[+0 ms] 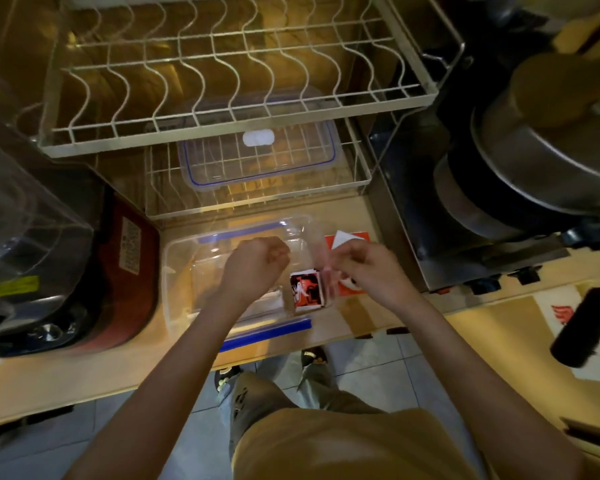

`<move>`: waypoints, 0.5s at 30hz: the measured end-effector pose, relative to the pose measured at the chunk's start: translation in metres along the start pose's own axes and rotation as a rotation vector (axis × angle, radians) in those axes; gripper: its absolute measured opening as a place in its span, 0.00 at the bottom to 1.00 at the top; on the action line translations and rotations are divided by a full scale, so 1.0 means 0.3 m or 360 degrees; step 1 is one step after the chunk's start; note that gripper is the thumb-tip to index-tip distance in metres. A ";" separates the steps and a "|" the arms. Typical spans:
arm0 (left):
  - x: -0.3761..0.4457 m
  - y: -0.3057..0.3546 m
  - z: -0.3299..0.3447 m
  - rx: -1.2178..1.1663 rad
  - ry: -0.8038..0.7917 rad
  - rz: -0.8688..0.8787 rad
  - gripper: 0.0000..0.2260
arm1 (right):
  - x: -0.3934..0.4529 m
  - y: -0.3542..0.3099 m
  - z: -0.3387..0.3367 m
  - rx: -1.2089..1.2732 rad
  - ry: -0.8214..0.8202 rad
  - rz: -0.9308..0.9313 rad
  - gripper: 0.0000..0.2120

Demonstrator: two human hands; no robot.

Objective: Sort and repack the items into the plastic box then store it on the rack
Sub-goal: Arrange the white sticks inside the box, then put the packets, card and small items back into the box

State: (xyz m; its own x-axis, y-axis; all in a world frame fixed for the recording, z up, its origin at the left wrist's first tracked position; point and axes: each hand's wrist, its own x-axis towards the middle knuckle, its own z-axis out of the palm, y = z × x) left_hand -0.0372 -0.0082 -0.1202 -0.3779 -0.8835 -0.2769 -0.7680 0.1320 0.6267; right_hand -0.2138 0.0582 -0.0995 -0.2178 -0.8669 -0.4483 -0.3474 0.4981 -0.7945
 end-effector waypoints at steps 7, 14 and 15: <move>0.101 0.207 0.109 0.0147 -0.0161 0.0265 0.16 | -0.008 0.132 -0.027 -0.0536 0.0296 0.0019 0.17; 0.146 0.302 0.219 0.0596 -0.0234 0.0161 0.20 | 0.003 0.211 0.021 -0.0486 0.0377 0.0113 0.30; 0.153 0.308 0.227 0.0624 -0.0239 0.0130 0.21 | 0.008 0.214 0.024 -0.0496 0.0373 0.0105 0.31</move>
State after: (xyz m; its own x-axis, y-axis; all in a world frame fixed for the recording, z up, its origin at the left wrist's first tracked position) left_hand -0.1608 -0.0058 -0.1245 -0.4943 -0.7918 -0.3588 -0.8600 0.3853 0.3346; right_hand -0.2300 0.0881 -0.1546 -0.4386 -0.8235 -0.3598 -0.5783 0.5651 -0.5884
